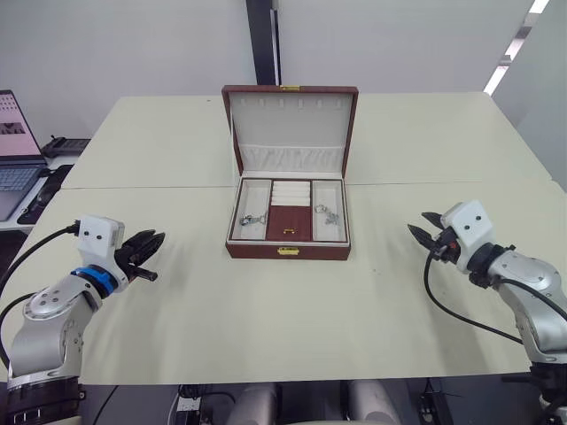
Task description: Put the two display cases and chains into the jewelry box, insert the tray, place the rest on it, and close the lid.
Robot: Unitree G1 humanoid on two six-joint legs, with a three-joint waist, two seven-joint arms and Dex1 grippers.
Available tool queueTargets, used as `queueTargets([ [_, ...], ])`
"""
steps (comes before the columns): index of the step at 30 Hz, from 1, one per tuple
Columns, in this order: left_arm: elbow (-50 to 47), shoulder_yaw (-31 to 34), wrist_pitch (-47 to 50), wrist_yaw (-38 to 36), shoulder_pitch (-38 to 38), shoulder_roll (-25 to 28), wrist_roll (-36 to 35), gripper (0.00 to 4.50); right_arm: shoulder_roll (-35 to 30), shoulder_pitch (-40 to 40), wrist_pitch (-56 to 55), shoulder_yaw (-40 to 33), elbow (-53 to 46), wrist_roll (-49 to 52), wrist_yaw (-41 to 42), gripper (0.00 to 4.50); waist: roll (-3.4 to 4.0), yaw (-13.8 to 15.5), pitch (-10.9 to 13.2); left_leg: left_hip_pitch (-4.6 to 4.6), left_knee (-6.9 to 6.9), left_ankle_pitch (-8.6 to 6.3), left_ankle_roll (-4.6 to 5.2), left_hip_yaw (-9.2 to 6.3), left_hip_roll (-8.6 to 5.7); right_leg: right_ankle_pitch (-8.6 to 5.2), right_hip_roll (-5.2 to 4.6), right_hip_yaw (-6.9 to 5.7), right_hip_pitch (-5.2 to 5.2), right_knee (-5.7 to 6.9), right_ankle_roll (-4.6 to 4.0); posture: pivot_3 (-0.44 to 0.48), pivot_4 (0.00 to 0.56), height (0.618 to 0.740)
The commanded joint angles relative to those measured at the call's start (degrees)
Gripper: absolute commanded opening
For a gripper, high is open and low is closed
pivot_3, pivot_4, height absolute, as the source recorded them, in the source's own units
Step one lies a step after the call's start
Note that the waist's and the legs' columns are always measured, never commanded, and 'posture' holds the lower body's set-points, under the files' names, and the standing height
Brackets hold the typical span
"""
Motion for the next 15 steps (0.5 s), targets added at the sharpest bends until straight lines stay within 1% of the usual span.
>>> queueTargets([
  [1, 0.3, -0.4, -1.6, -1.0, -1.3, 1.0, 0.8, 0.0, -0.4, -1.3, 0.7, 0.5, -1.2, -0.6, -0.1, 0.9, 0.0, 0.0, 0.0, 0.0, 0.0, 0.0, 0.0, 0.0, 0.0, 0.0, 0.0, 0.0, 0.0, 0.0, 0.0, 0.0, 0.15, 0.74],
  [3, 0.7, -1.1, -1.6, -1.4, -2.0, 0.8, 1.0, 0.0, -0.1, -2.0, 1.1, 1.4, -1.0, -1.1, -0.4, 0.41, 0.0, 0.0, 0.0, -0.01, 0.01, 0.0, 0.0, 0.0, 0.0, 0.0, -0.01, 0.0, 0.0, 0.0, 0.0, 0.0, 0.15, 0.74],
  [5, 0.9, -1.7, -1.7, -1.5, -2.3, 0.6, 1.4, 0.0, 0.2, -3.0, 1.8, 2.2, -0.3, -2.2, -1.5, 0.02, 0.0, 0.0, 0.0, 0.0, 0.01, 0.0, 0.0, 0.01, 0.0, 0.0, -0.01, 0.02, 0.0, 0.01, 0.0, 0.0, 0.15, 0.74],
  [15, 2.4, -4.9, -2.4, -0.9, -4.5, -0.4, 2.8, 0.0, 3.5, -9.6, 5.7, 8.1, 3.1, -6.0, -3.7, 0.02, 0.0, -0.1, 0.0, -0.02, 0.02, 0.01, -0.01, 0.0, 0.0, 0.0, 0.0, 0.01, -0.06, 0.04, 0.0, 0.0, 0.15, 0.74],
])
